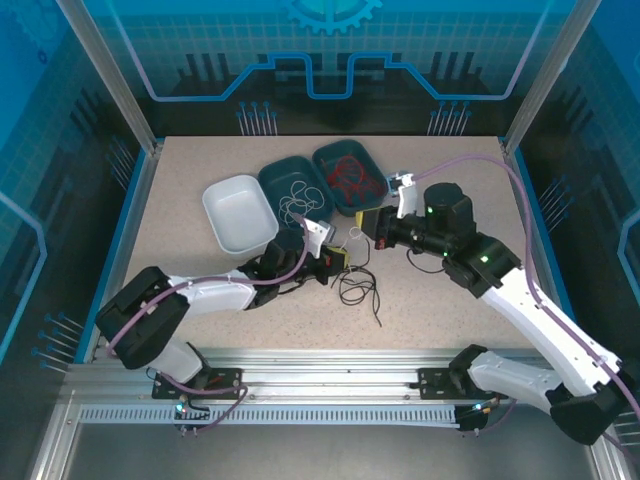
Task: Untangle the cables
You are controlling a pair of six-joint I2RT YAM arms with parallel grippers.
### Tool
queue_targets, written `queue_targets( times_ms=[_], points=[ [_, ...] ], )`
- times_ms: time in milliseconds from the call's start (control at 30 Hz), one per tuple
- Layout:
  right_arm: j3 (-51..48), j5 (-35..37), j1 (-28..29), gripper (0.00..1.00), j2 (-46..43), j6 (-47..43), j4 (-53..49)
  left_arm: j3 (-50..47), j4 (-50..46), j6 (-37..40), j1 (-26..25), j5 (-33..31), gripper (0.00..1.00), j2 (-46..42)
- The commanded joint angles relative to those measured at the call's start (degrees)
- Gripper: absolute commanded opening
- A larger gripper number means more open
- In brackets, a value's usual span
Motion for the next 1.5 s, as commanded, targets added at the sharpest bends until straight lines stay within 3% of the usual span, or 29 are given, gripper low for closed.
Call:
queue_targets(
  times_ms=[0, 200, 533, 833, 1200, 1467],
  points=[
    [0.62, 5.55, -1.02, 0.00, -2.98, -2.29, -5.04, 0.84, -0.74, -0.46, -0.30, -1.05, 0.00, -4.45],
    [0.30, 9.12, -1.48, 0.00, -4.11, -4.60, -10.43, 2.25, -5.15, 0.16, -0.36, -1.57, 0.00, -10.58],
    [-2.63, 9.52, -2.18, 0.00, -3.00, -5.18, -8.95, 4.40, -9.60, -1.30, -0.31, -1.02, 0.00, -18.02],
    [-5.38, 17.66, -5.15, 0.00, -3.02, -2.90, -10.94, 5.42, -10.70, 1.40, -0.30, -6.11, 0.00, -21.84],
    [-14.74, 16.86, -12.61, 0.00, -3.28, 0.27, -8.18, 10.24, -10.87, 4.01, -0.19, -8.12, 0.00, -22.64],
    [-18.77, 10.80, -14.05, 0.00, -1.08, 0.38, -2.95, 15.70, -14.61, 6.49, -0.12, -9.17, 0.00, -24.37]
  ],
)
